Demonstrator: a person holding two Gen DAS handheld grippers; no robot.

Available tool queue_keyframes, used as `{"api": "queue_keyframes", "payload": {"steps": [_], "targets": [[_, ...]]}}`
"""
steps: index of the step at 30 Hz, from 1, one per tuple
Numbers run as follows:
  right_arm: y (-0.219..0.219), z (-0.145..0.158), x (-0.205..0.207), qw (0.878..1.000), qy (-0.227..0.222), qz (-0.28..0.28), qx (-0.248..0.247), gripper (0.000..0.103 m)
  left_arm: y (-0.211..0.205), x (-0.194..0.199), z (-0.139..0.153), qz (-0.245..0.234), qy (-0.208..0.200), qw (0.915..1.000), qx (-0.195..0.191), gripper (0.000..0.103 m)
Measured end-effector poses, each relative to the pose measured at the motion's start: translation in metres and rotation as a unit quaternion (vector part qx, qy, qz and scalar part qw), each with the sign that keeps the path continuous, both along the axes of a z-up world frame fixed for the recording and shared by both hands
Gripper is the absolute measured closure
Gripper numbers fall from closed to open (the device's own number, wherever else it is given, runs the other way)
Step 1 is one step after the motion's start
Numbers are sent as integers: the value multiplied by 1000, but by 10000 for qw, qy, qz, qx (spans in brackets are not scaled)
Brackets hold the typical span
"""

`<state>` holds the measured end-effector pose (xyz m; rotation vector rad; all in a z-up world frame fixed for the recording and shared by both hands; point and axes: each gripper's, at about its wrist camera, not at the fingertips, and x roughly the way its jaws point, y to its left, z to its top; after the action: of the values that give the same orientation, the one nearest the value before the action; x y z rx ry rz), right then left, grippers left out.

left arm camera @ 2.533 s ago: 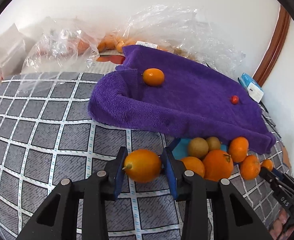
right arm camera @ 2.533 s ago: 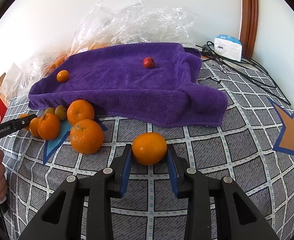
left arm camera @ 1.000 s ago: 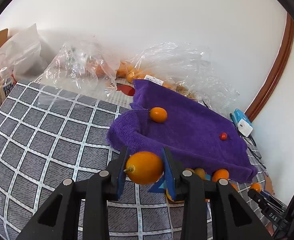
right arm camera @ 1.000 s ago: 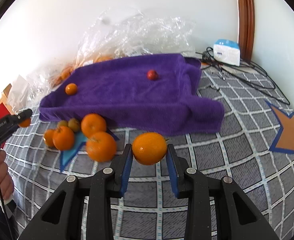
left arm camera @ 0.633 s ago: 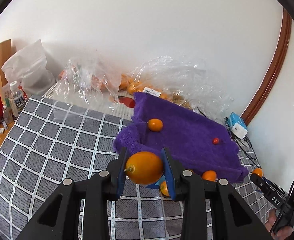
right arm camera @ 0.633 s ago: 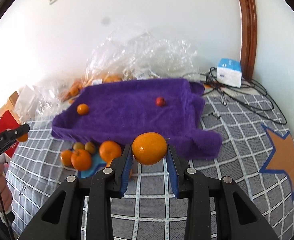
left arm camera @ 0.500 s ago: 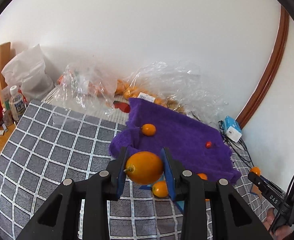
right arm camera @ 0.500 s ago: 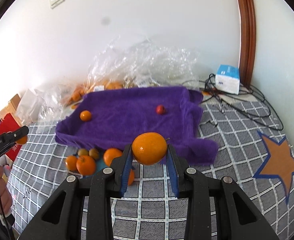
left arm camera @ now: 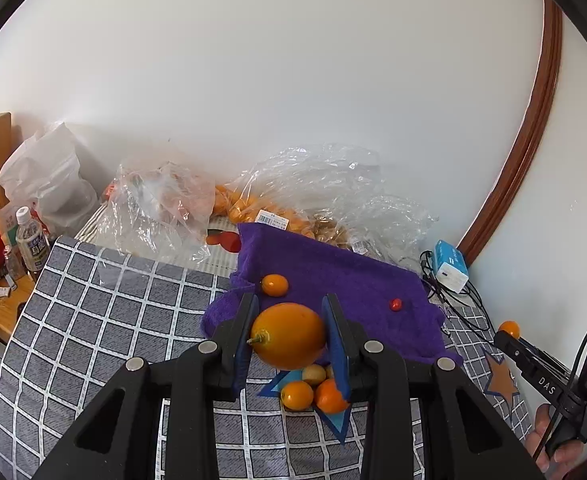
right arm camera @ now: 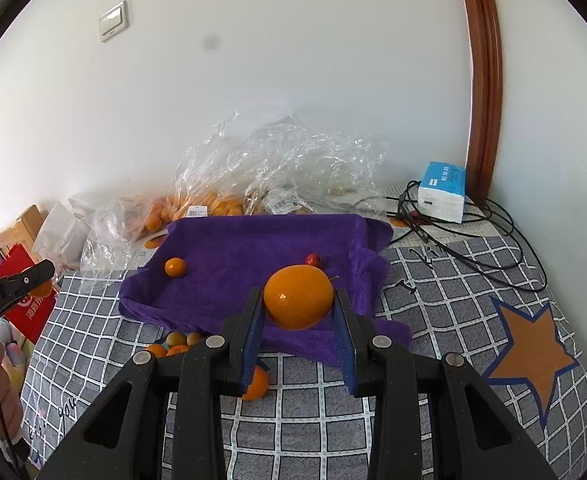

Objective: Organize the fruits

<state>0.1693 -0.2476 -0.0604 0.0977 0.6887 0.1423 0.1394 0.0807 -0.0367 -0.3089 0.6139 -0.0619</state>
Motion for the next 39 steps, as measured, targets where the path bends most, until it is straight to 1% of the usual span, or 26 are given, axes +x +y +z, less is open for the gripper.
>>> {"api": "queue_keyframes", "payload": {"steps": [13, 21, 23, 27, 31, 35, 39], "targets": [[4, 13, 34, 10000, -34, 8, -51, 69, 5, 33, 8, 60, 41, 10000, -6, 72], [4, 7, 65, 10000, 28, 2, -39, 69, 21, 61, -3, 128, 122, 9997, -167, 72], [4, 3, 73, 10000, 49, -6, -72, 69, 29, 70, -8, 202, 246, 9992, -222, 72], [3, -12, 92, 9998, 156, -26, -127, 69, 39, 87, -21, 297, 430, 9981, -330, 72], [0, -34, 113, 9992, 404, -66, -6, 69, 38, 107, -35, 290, 625, 9970, -352, 72], [1, -60, 131, 9978, 660, -19, -15, 69, 26, 124, -50, 173, 807, 9962, -278, 72], [5, -86, 147, 9954, 950, 65, -70, 69, 9, 140, -70, 43, 1096, 9939, -70, 72]]}}
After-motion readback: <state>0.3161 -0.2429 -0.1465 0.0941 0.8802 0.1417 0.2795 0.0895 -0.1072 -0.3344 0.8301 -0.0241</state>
